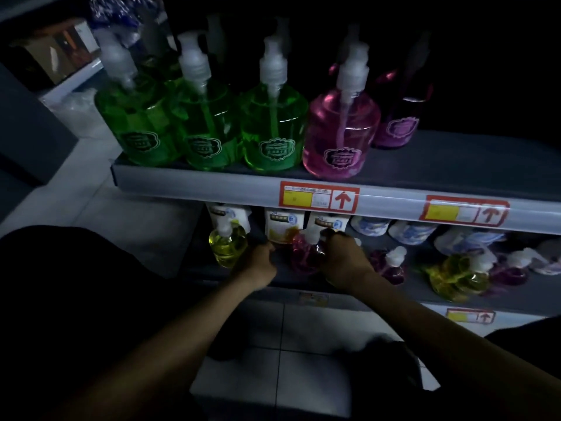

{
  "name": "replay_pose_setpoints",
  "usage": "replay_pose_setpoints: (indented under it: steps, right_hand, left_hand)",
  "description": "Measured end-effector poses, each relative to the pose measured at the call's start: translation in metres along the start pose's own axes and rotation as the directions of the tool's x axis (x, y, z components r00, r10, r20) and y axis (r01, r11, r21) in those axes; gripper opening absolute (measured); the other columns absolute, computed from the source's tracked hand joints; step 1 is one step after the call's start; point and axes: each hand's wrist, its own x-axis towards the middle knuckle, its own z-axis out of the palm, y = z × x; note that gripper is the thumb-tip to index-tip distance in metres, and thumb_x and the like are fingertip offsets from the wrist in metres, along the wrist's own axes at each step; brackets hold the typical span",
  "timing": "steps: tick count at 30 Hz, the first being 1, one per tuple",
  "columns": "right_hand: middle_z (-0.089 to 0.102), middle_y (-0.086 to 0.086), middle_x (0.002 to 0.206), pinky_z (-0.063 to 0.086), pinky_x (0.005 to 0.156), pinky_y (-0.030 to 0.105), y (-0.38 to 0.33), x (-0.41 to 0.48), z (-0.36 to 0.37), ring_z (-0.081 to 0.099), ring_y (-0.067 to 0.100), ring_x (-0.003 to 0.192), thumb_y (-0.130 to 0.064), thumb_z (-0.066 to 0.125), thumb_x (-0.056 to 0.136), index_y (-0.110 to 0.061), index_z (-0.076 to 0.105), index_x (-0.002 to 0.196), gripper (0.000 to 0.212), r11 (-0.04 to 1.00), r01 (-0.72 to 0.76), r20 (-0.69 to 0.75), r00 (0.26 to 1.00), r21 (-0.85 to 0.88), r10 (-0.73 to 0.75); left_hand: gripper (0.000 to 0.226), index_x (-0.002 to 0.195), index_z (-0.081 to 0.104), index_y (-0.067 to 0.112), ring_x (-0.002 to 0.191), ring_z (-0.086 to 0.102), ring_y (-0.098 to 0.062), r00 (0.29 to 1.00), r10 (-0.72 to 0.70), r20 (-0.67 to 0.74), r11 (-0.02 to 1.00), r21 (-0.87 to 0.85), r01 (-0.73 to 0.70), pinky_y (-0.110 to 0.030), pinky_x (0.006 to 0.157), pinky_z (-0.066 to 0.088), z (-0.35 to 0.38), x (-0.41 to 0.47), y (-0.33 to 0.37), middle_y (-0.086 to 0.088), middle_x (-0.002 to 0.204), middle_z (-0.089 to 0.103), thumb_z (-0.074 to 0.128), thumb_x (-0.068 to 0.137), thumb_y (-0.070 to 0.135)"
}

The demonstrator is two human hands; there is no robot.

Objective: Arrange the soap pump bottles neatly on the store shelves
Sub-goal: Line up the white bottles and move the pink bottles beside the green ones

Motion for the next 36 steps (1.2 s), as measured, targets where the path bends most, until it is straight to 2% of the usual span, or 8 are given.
replay_pose_setpoints:
  steps: [7, 15, 20, 23, 27, 29, 31, 36]
  right_hand:
    - [0.052, 0.025, 0.130, 0.049, 0.091, 0.043, -0.021, 0.036, 0.012, 0.055, 0.041, 0.114, -0.018, 0.056, 0.090, -0.005, 0.047, 0.133, 0.046, 0.997, -0.004, 0.011, 1.000, -0.083, 0.005]
    - [0.051, 0.014, 0.137, 0.041, 0.099, 0.035, -0.043, 0.015, -0.008, 0.050, 0.029, 0.128, -0.017, 0.031, 0.104, -0.004, 0.039, 0.137, 0.036, 0.851, 0.036, 0.105, 0.994, -0.523, 0.023]
    - [0.060, 0.013, 0.124, 0.043, 0.074, 0.035, -0.048, 0.008, 0.007, 0.061, 0.030, 0.111, -0.026, 0.044, 0.099, -0.009, 0.041, 0.138, 0.043, 0.793, 0.241, 0.169, 0.970, -0.560, -0.176]
    - [0.066, 0.010, 0.109, 0.037, 0.067, 0.030, -0.049, -0.001, 0.004, 0.064, 0.030, 0.098, -0.047, 0.053, 0.090, -0.017, 0.054, 0.120, 0.043, 0.853, 0.328, 0.122, 0.944, -0.407, -0.305]
    - [0.067, 0.009, 0.091, 0.047, 0.063, 0.031, -0.043, -0.014, -0.028, 0.063, 0.029, 0.083, -0.055, 0.056, 0.073, -0.016, 0.056, 0.099, 0.048, 0.909, 0.378, -0.083, 0.914, -0.173, -0.396]
    - [0.066, 0.004, 0.085, 0.050, 0.062, 0.034, -0.038, -0.030, -0.045, 0.062, 0.023, 0.078, -0.056, 0.051, 0.064, -0.016, 0.060, 0.091, 0.049, 0.914, 0.398, -0.125, 0.906, -0.080, -0.405]
    - [0.058, -0.008, 0.071, 0.045, 0.055, 0.023, -0.030, -0.050, -0.059, 0.057, 0.009, 0.066, -0.049, 0.058, 0.063, -0.022, 0.056, 0.078, 0.031, 0.924, 0.381, -0.164, 0.911, -0.009, -0.378]
    - [0.058, -0.007, 0.056, 0.041, 0.051, 0.016, -0.008, -0.089, -0.095, 0.054, 0.000, 0.053, -0.041, 0.069, 0.066, -0.020, 0.056, 0.067, 0.025, 0.936, 0.266, -0.339, 0.924, 0.232, -0.179]
  left_hand:
    - [0.045, 0.129, 0.055, 0.014, 0.118, 0.056, -0.028, 0.999, 0.022, 0.028, 0.998, -0.053, -0.021, -0.030, 0.096, 0.045, 0.018, 0.012, -0.009, -0.009, 0.127, 0.061, 0.058, 0.085, 0.007]
    - [0.043, 0.130, 0.054, 0.015, 0.119, 0.055, -0.028, 0.999, 0.043, 0.027, 0.995, -0.088, -0.040, -0.032, 0.097, 0.044, 0.014, 0.006, -0.017, -0.009, 0.127, 0.061, 0.062, 0.088, 0.022]
    - [0.060, 0.128, 0.055, 0.024, 0.119, 0.057, -0.024, 0.993, 0.013, 0.117, 0.968, -0.252, 0.017, -0.042, 0.100, 0.047, 0.023, 0.015, -0.022, -0.004, 0.128, 0.061, 0.066, 0.075, 0.051]
    - [0.060, 0.133, 0.048, 0.009, 0.120, 0.056, -0.030, 0.982, 0.077, 0.171, 0.954, -0.298, -0.023, -0.042, 0.101, 0.046, -0.003, -0.011, 0.001, -0.015, 0.131, 0.057, 0.071, 0.078, 0.009]
    - [0.071, 0.120, 0.052, 0.024, 0.101, 0.060, 0.010, 0.924, 0.261, 0.280, 0.866, -0.491, -0.096, -0.008, 0.086, 0.046, -0.034, -0.032, 0.023, 0.010, 0.115, 0.063, 0.075, 0.066, -0.016]
    - [0.073, 0.122, 0.052, 0.022, 0.109, 0.059, 0.001, 0.877, 0.320, 0.358, 0.845, -0.526, -0.093, -0.013, 0.093, 0.045, -0.043, -0.043, 0.035, 0.007, 0.122, 0.063, 0.077, 0.063, -0.014]
    - [0.074, 0.122, 0.053, 0.024, 0.117, 0.059, -0.010, 0.816, 0.388, 0.428, 0.812, -0.578, -0.082, -0.025, 0.101, 0.045, -0.043, -0.054, 0.044, 0.005, 0.124, 0.064, 0.076, 0.064, -0.015]
    - [0.067, 0.114, 0.063, 0.029, 0.109, 0.064, -0.011, 0.681, 0.549, 0.484, 0.660, -0.751, 0.001, -0.026, 0.087, 0.052, -0.043, -0.093, 0.089, 0.005, 0.113, 0.070, 0.071, 0.064, -0.015]
